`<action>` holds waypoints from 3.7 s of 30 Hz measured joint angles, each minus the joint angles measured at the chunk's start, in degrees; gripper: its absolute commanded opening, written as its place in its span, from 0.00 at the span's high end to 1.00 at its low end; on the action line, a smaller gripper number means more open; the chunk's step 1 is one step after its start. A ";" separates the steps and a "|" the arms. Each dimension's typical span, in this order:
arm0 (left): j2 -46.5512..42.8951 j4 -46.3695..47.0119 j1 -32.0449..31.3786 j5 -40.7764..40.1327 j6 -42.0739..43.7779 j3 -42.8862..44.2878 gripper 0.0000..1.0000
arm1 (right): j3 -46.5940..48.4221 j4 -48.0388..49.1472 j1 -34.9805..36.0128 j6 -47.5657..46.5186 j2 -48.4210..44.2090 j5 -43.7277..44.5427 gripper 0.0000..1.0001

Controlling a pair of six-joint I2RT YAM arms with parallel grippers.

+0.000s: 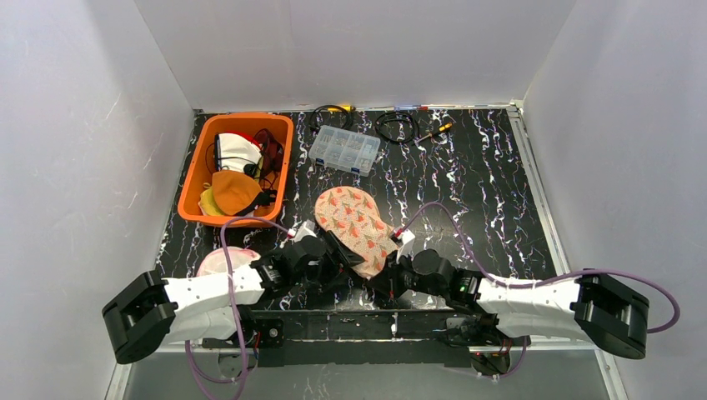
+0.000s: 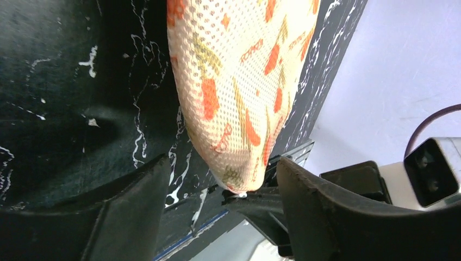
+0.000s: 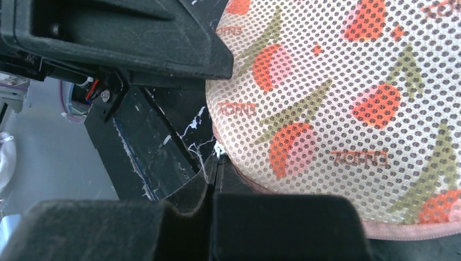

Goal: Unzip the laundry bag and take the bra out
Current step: Unzip the laundry bag at the center of the board.

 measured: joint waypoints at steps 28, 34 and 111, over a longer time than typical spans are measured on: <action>-0.28 3.61 -0.07 -4.20 -5.05 -4.37 1.00 | 0.50 -5.51 3.43 0.57 -6.27 6.14 0.99; -0.83 3.61 -0.04 -4.39 -4.55 -4.63 1.00 | -0.15 -11.58 3.45 1.40 -12.17 9.18 0.99; 4.39 4.94 5.88 3.56 3.37 -2.38 0.88 | 5.18 2.56 3.69 1.33 8.00 2.49 0.99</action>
